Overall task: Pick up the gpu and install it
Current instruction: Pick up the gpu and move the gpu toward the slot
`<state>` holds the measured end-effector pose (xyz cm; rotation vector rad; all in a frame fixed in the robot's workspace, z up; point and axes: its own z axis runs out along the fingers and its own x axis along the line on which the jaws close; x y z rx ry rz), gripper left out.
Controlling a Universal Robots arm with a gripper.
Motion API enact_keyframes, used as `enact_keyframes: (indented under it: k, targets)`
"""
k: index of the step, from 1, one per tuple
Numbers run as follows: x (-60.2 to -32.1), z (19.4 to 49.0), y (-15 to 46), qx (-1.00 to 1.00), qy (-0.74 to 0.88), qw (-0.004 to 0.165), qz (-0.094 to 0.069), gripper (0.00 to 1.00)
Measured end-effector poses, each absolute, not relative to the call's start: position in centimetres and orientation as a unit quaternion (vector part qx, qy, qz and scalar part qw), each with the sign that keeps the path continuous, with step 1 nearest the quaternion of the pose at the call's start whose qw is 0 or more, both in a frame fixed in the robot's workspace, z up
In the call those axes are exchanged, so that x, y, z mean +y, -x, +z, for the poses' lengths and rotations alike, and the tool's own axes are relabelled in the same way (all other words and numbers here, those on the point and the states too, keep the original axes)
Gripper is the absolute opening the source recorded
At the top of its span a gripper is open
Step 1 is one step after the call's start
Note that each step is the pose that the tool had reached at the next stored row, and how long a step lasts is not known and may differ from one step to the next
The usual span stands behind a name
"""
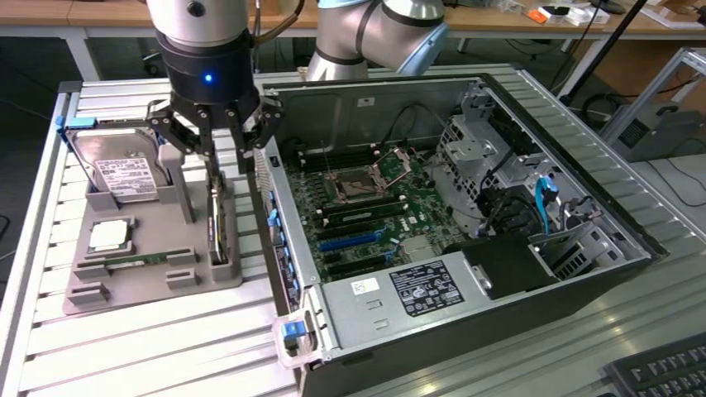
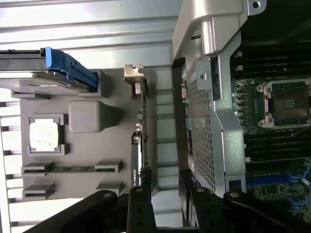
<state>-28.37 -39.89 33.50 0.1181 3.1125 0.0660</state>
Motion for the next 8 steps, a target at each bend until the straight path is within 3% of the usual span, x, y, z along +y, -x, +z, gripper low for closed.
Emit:
enact_keyframes:
  k: [8]
  targets:
    - [-39.89, 33.07, 28.38, 0.999, -0.038, 0.013, 0.021, 0.36]
